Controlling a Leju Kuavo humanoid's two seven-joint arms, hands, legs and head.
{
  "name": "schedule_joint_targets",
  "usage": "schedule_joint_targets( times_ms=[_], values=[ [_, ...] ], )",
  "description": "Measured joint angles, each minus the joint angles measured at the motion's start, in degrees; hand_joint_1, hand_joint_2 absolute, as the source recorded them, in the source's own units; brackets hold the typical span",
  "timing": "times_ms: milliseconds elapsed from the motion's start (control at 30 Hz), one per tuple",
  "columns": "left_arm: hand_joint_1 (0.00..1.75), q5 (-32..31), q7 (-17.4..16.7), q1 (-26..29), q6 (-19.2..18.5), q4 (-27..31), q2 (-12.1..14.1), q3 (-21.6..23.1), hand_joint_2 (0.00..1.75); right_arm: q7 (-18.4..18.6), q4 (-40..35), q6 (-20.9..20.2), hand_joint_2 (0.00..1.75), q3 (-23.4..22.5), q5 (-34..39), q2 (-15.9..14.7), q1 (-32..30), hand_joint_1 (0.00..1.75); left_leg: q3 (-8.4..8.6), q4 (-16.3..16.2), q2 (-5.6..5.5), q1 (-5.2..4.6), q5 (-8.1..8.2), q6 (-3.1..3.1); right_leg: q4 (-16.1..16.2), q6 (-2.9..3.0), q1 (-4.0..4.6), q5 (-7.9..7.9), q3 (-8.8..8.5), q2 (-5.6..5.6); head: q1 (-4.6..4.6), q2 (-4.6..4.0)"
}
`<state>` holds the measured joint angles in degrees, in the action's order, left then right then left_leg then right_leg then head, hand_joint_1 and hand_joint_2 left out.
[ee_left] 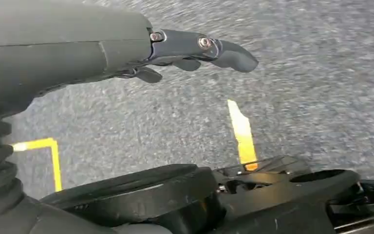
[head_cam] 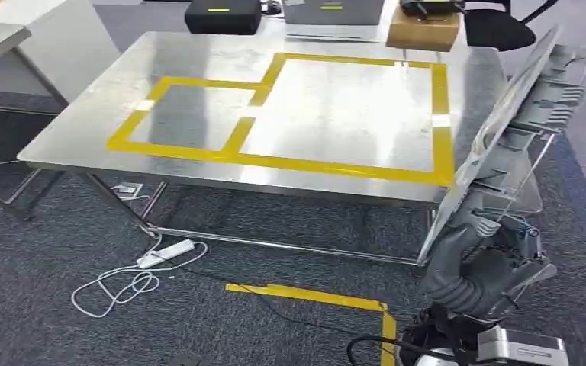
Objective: Take the parts from the cabinet and place them on the table.
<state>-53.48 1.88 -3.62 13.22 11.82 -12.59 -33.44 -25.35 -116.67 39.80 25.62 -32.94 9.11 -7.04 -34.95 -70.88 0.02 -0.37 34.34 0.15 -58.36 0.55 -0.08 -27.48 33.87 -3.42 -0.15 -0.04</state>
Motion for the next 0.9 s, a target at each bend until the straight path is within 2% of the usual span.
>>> schedule_joint_targets(
  times_ms=[33,67,100,133,200,233,267,300,333,367,400,433,467,500,567,600,633,733,767,800,833,900],
  values=[
    [0.0,0.0,0.0,0.1,0.0,0.0,0.0,0.0,1.75,0.0,0.0,0.0,1.75,0.0,0.0,0.0,0.0,1.75,1.74,4.8,-0.73,-0.07,-3.29,0.59,0.0,-0.01,0.12,0.01,-0.17,-1.03,-0.02,0.0],
    [0.0,-0.1,0.0,0.3,-0.1,0.0,0.0,0.0,1.75,0.0,0.0,0.0,1.75,0.0,0.0,0.0,0.0,1.75,3.13,9.3,-2.89,-0.14,-5.83,1.24,0.0,-0.03,0.08,0.04,-0.17,-1.78,0.0,0.0],
    [0.0,-0.1,0.0,0.6,-0.2,0.0,0.0,0.0,1.75,0.0,0.0,0.0,1.75,0.0,0.0,0.0,0.1,1.75,3.41,10.1,-5.31,0.03,-5.48,1.78,-0.2,-0.2,0.3,0.13,0.04,-2.25,0.22,0.0],
    [0.0,-0.1,0.0,0.6,-0.1,0.0,-0.1,0.0,1.75,0.0,0.0,0.0,1.75,0.0,0.0,0.0,0.2,1.75,3.7,11.2,-5.02,0.0,-5.58,1.74,-0.3,-0.45,-0.04,0.28,0.36,-3.06,-0.02,0.0],
    [0.0,-0.4,0.0,0.3,-0.1,0.0,-0.2,0.0,1.75,0.1,0.0,0.0,1.75,0.0,0.0,0.0,0.1,1.75,3.98,12.0,-3.81,-0.33,-4.97,2.17,-0.1,-1.29,-0.39,0.82,1.19,-4.07,-0.2,0.0],
    [0.0,-0.5,0.0,0.2,-0.1,0.0,-0.4,0.0,1.75,0.1,0.0,0.0,1.75,0.0,0.0,0.0,0.1,1.75,4.1,13.0,-3.09,0.12,-5.13,2.07,0.0,-1.73,0.04,1.08,1.51,-4.69,-0.13,0.0],
    [0.0,-0.5,0.0,0.3,0.0,0.0,-0.7,0.0,1.75,0.2,-0.2,0.0,1.75,0.0,0.0,0.0,-0.1,1.75,4.34,13.6,-2.07,0.48,-5.52,1.82,-0.4,-1.67,-0.02,0.45,2.29,-3.5,-0.29,0.0],
    [0.0,-0.5,0.0,0.3,0.1,0.0,-0.7,-0.1,1.75,0.2,-0.2,0.0,1.75,0.0,-0.1,0.0,0.0,1.75,4.47,14.0,-1.61,0.57,-5.63,2.16,-2.1,-2.07,0.28,-1.11,2.94,-0.45,0.38,0.0],
    [0.0,-0.7,0.0,0.4,0.1,0.0,-0.5,-0.1,1.75,0.2,-0.2,0.0,1.75,0.0,-0.1,0.0,0.2,1.75,4.45,14.0,-0.95,0.57,-5.66,2.18,-5.7,-2.55,0.1,-3.08,4.54,1.51,0.83,0.0],
    [0.0,-0.7,0.0,0.6,0.1,0.0,-0.5,-0.1,1.75,0.3,-0.2,0.0,1.75,0.1,0.1,0.0,0.3,1.75,4.45,14.0,-0.25,0.51,-5.63,2.21,-10.6,-2.94,-0.2,-5.16,6.63,2.59,0.74,0.0],
    [0.0,-0.7,0.0,0.6,0.1,0.0,-0.5,-0.2,1.75,0.9,-0.2,-0.2,1.75,0.2,0.9,0.0,0.5,1.75,4.44,13.9,0.33,0.47,-5.62,2.2,-14.6,-3.31,-0.48,-6.64,8.48,2.97,0.74,0.0],
    [0.0,-0.7,0.0,0.6,0.1,0.0,-0.3,-0.2,1.75,2.0,0.0,-0.7,1.75,0.4,2.0,-0.2,0.8,1.75,4.45,13.9,0.83,0.48,-5.59,2.16,-16.5,-3.64,-0.71,-6.86,9.28,3.15,0.83,0.0],
    [0.0,-0.7,0.0,0.6,0.1,0.0,-0.3,-0.2,1.75,2.6,0.1,-0.8,1.75,0.5,2.7,-0.5,1.1,1.75,4.53,13.9,1.24,0.51,-5.58,2.14,-15.5,-3.88,-0.93,-5.73,8.63,3.32,0.81,0.0],
    [0.0,-0.7,0.0,0.6,0.1,0.0,-0.3,-0.2,1.75,3.2,0.3,-0.8,1.75,0.6,2.7,-0.8,1.3,1.75,4.6,13.9,1.43,0.52,-5.49,1.97,-12.0,-4.03,-1.2,-3.61,6.64,3.5,0.79,0.0],
    [0.0,-0.7,0.0,0.5,0.1,0.0,-0.3,-0.3,1.75,5.1,0.6,-0.6,1.75,1.0,2.2,-1.0,1.5,1.75,4.94,13.8,1.54,0.59,-5.24,1.49,-1.4,-4.16,-1.52,0.75,0.55,4.14,0.83,0.0],
    [0.0,-0.7,0.0,0.5,0.1,0.0,-0.2,-0.3,1.75,6.0,0.8,-0.7,1.75,1.2,2.3,-1.2,2.0,1.75,4.8,13.7,1.66,0.21,-5.15,1.04,0.4,-3.93,-1.23,-0.9,-0.7,4.71,0.85,0.0],
    [0.0,-0.7,0.1,0.5,0.2,0.0,-0.2,-0.3,1.75,6.7,1.0,-0.8,1.75,1.4,2.5,-1.2,2.3,1.75,4.65,13.3,1.67,0.06,-5.1,0.75,0.7,-3.07,-1.15,-0.4,-0.95,4.28,0.79,0.0],
    [0.0,-0.5,0.1,0.5,0.2,0.0,-0.2,-0.4,1.75,7.4,1.6,-1.0,1.75,1.6,2.7,-1.4,2.3,1.75,4.75,13.5,1.69,0.27,-5.33,0.07,0.5,-2.18,-0.93,-0.41,-0.8,4.25,0.81,0.0],
    [0.0,-0.5,0.1,0.4,0.2,0.1,-0.1,-0.5,1.75,7.5,1.6,-1.1,1.75,1.6,2.8,-1.4,2.3,1.75,4.69,13.2,1.38,0.42,-4.64,-0.41,0.8,-1.65,-1.32,-0.18,-0.99,4.28,0.76,0.0],
    [0.0,-0.6,0.1,0.5,0.2,0.1,-0.2,-0.5,1.75,7.5,1.6,-1.3,1.75,1.6,3.0,-1.5,2.6,1.75,4.12,11.6,0.76,0.44,-3.39,-0.66,0.8,-1.34,-1.32,-0.2,-1.0,4.2,0.54,0.0],
    [0.0,-0.6,0.2,0.5,0.2,0.1,-0.1,-0.5,1.75,7.1,1.7,-1.1,1.75,1.8,2.8,-1.5,2.8,1.75,2.35,7.6,0.35,0.46,-1.03,-0.81,0.8,-0.9,-1.3,-0.22,-0.93,4.13,0.48,0.0],
    [0.0,-0.7,0.4,0.0,0.2,0.1,0.0,-0.7,1.75,5.7,1.8,-0.3,1.75,1.7,1.9,-1.5,2.6,1.75,-1.7,-1.8,0.18,0.43,3.04,-0.96,0.8,-0.8,-1.14,-0.27,-0.92,4.03,0.48,0.0]
  ],
)
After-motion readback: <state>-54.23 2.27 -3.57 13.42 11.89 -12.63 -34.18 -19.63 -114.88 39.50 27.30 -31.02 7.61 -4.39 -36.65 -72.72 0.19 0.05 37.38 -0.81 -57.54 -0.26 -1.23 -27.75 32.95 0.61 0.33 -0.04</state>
